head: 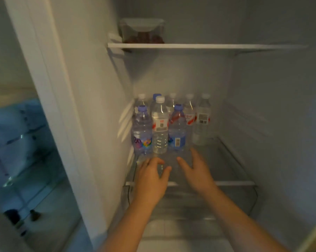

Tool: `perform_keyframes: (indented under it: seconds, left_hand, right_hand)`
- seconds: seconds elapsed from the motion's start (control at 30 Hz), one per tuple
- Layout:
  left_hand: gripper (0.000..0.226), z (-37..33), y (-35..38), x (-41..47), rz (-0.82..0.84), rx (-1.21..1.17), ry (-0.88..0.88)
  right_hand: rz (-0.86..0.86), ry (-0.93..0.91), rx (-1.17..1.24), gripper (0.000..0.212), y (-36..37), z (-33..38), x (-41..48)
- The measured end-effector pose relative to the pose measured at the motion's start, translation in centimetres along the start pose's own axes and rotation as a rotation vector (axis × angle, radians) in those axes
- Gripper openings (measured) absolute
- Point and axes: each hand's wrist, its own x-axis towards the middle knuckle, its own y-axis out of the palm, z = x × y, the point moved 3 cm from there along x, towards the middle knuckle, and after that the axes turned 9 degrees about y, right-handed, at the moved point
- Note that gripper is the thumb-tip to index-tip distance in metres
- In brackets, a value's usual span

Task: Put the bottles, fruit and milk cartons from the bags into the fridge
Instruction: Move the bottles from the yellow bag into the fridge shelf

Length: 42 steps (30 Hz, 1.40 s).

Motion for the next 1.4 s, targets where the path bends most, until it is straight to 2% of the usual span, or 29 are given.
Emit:
perform_keyframes:
  seconds: [0.13, 0.27, 0.43, 0.57, 0.63, 0.73, 0.97, 1.2, 1.4]
  left_hand:
    - [0.046, 0.0, -1.4, -4.2, 0.066, 0.237, 0.152]
    - [0.062, -0.1, -2.2, -8.2, 0.231, 0.316, 0.132]
    - [0.081, 0.0, -3.5, -13.3, 0.475, 0.384, 0.052]
    - [0.076, -0.2, -4.2, -17.6, 0.56, 0.397, -0.046]
    - [0.073, -0.6, -4.6, -20.2, 0.589, 0.403, -0.095]
    - [0.078, -1.8, -5.6, -23.8, 0.596, 0.448, -0.156]
    - [0.085, -5.8, -7.5, -33.7, 0.49, 0.482, -0.328]
    - [0.079, -13.0, -10.4, -43.7, 0.436, 0.528, -0.547]
    - [0.085, -17.9, -13.0, -51.0, 0.386, 0.574, -0.684]
  right_hand:
    - [-0.091, -0.094, -0.396, 0.083, -0.2, -1.4, -5.4]
    - [-0.091, -0.088, -0.567, 0.077, 0.4, -3.2, -10.3]
    - [0.023, -0.008, -0.658, 0.079, 1.1, -5.2, -15.4]
    - [0.134, 0.038, -0.667, 0.081, 1.0, -6.3, -19.1]
    - [0.174, 0.033, -0.674, 0.075, 0.9, -6.9, -21.1]
    - [0.247, 0.03, -0.626, 0.066, 0.4, -7.8, -23.8]
    - [0.452, -0.057, -0.606, 0.067, -1.6, -10.0, -31.1]
    - [0.654, -0.12, -0.566, 0.066, -3.0, -11.1, -39.4]
    - [0.768, -0.216, -0.569, 0.066, -4.8, -11.0, -45.6]
